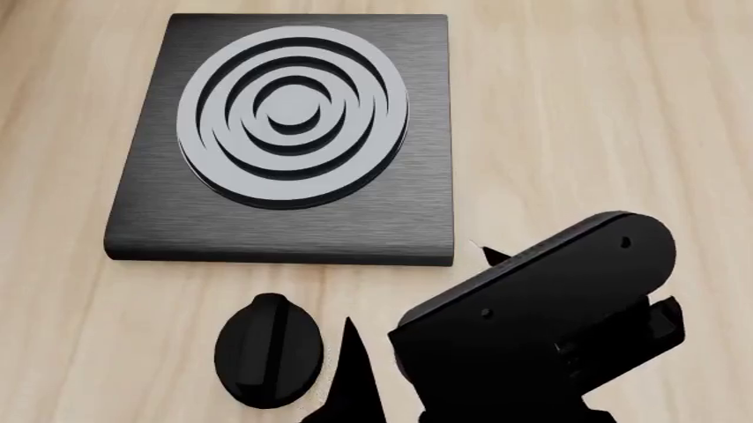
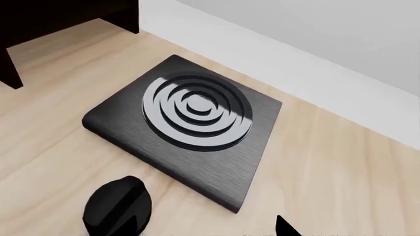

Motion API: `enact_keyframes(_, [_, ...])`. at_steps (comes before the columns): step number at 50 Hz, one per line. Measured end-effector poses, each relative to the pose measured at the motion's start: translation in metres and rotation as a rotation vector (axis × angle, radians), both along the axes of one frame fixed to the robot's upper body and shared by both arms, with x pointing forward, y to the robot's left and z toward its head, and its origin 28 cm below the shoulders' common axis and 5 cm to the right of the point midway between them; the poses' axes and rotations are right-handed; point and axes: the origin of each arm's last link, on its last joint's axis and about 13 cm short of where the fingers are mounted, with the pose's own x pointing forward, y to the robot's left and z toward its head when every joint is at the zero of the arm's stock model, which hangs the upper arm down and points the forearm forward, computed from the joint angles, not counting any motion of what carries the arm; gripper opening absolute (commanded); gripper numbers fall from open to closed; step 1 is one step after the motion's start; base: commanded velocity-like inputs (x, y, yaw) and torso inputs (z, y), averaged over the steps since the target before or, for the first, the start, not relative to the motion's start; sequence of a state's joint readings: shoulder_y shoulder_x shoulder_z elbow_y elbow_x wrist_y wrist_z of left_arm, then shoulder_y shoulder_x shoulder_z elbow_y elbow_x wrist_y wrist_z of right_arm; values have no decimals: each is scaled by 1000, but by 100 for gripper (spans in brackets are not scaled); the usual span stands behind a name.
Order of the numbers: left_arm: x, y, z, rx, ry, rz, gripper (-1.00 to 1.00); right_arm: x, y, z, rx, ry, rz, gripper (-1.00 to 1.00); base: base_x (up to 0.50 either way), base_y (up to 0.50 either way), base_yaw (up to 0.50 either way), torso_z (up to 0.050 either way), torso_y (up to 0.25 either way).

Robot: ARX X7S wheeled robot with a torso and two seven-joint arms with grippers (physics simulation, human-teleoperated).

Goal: Put the frying pan on the cabinet shelf.

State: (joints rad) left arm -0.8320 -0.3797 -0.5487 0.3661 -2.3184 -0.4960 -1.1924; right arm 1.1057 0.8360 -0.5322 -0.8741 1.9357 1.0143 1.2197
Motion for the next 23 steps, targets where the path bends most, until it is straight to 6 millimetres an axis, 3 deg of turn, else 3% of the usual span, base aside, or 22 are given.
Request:
enact_keyframes(12, [-29, -11, -4, 118, -50, 9, 100, -1, -2, -3, 21, -6, -13, 100, 0, 2, 4, 0, 0])
enact_keyframes(23, [-40, -25, -19, 393, -119, 79, 100, -3, -2, -6, 55, -14, -25, 100, 0, 0, 4, 0, 0])
